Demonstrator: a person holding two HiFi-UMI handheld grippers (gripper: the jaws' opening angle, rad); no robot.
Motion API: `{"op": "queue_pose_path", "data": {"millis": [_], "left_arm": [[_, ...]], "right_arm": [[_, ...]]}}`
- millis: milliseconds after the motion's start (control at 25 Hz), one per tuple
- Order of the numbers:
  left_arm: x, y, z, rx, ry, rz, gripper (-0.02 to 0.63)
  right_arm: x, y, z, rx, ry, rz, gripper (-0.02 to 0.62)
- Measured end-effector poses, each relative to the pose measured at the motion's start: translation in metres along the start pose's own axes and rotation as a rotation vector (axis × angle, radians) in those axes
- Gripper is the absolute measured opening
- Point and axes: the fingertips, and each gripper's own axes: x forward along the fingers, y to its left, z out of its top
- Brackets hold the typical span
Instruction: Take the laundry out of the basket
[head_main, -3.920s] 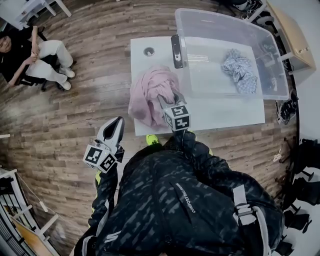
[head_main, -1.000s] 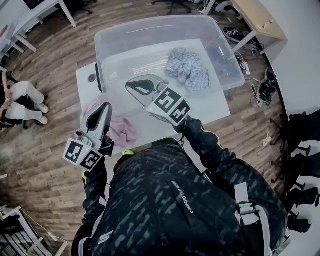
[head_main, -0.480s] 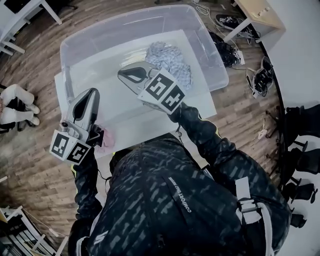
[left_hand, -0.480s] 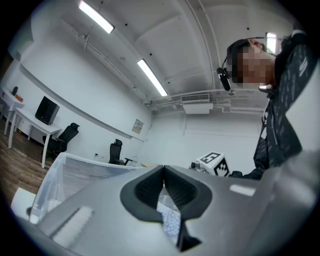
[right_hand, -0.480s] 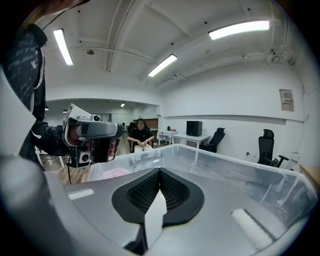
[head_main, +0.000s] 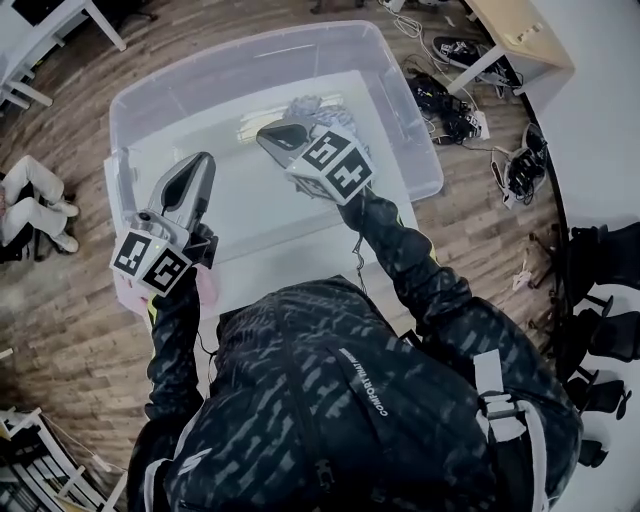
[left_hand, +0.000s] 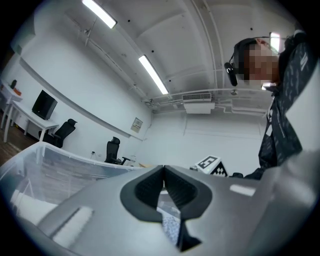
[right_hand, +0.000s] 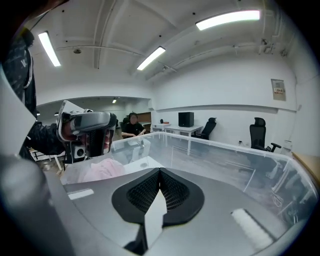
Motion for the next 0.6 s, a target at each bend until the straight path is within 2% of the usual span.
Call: {"op": "queue_pose_path", "data": {"millis": [240,440,600], "left_arm": [[0.022,0.021,-0.011,0.033,-0.009,-0.006,0.009],[0.037,0.041,-0.032,0.074,0.009,-0.005,0.009],[0.038,0.043,-0.055,0.063,0.048,-0.017,0.009]], "right_arm": [[0.015,-0.048,-0.042,0.014,0.116,-0.062,-0.002],[0.040,-0.076,-0.078,0.006,0.234,-0.079,0.011],[0.062,-0.082,-0.121,0.002,0.355,-0.059,0.045]]}}
